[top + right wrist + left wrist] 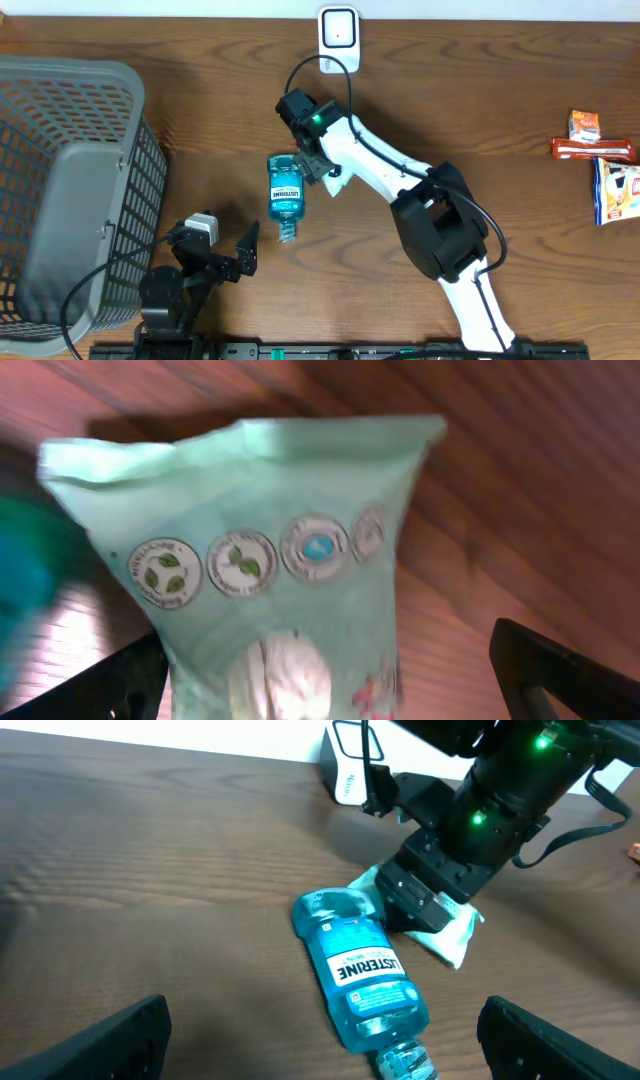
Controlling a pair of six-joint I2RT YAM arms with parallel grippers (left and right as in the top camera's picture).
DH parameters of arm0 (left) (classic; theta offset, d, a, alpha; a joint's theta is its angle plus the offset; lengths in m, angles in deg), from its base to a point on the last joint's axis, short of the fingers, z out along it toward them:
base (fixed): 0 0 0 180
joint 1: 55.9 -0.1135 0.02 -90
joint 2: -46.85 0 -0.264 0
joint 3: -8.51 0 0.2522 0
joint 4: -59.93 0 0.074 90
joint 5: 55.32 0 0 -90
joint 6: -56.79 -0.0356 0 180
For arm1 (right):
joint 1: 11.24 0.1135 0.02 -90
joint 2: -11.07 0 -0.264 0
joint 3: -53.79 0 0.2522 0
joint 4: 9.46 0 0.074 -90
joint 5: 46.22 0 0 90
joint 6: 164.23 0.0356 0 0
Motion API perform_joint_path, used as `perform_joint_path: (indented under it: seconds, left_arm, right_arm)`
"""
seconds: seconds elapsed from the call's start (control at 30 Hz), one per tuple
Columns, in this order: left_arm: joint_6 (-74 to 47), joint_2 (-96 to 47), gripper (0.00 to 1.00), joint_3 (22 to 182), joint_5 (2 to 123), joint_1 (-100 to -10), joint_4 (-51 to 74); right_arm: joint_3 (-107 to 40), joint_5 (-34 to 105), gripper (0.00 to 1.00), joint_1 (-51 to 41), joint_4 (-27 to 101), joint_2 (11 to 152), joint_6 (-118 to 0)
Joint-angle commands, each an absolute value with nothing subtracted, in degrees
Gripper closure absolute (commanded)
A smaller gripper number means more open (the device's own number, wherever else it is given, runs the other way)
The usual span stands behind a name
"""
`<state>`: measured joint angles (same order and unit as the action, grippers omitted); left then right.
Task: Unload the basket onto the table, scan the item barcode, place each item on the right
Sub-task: 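Move the right gripper back over the green wet-wipes pack, then grasp the green wet-wipes pack with the right gripper and lift it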
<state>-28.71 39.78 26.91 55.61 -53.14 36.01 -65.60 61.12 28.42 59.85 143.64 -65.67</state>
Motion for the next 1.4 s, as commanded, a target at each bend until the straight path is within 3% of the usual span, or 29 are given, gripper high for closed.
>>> perform_joint_path:
  seconds: [0.0, 0.3, 0.37, 0.4, 0.43, 0.87, 1.07, 1.13, 1.27, 1.37]
  left_arm:
    - [-28.80, 39.76, 0.02, 26.08, 56.31, -53.31, 34.46]
    - [-28.80, 39.76, 0.02, 26.08, 56.31, -53.31, 34.46]
    - [-28.80, 39.76, 0.02, 26.08, 56.31, -53.31, 34.46]
    - [-28.80, 39.76, 0.02, 26.08, 56.31, -53.31, 34.46]
    - [-28.80, 39.76, 0.02, 26.08, 56.31, -53.31, 34.46]
    - [-28.80, 39.76, 0.02, 26.08, 56.31, -53.31, 34.46]
    - [-28.80, 39.76, 0.02, 26.08, 56.31, -53.31, 34.46]
    - [-28.80, 39.76, 0.02, 26.08, 56.31, -53.31, 34.46]
    - [-28.80, 39.76, 0.02, 26.08, 56.31, -53.31, 34.46]
    - [-28.80, 39.76, 0.02, 26.08, 56.31, -53.31, 34.46]
  right_arm:
    - [-65.73, 70.52, 0.03, 30.25, 61.16, 141.37, -64.65]
    - [-65.60, 72.95, 0.22, 34.21, 59.90, 141.48, -64.65]
    - [-65.51, 73.89, 0.34, 34.43, 59.24, 141.50, -64.67]
    - [-65.33, 73.87, 0.49, 34.41, 58.78, 141.50, -64.65]
    - [-65.16, 73.84, 0.52, 34.41, 58.52, 141.50, -64.63]
    - [-49.79, 77.17, 0.62, 34.23, 46.10, 141.50, -65.08]
    - [-47.91, 78.28, 0.92, 33.95, 45.03, 141.48, -65.30]
    - [-48.57, 76.60, 0.99, 33.84, 46.74, 141.43, -66.35]
    - [-53.47, 71.46, 0.99, 33.01, 55.83, 140.34, -66.70]
    - [-58.91, 57.71, 0.99, 30.76, 62.56, 137.92, -71.53]
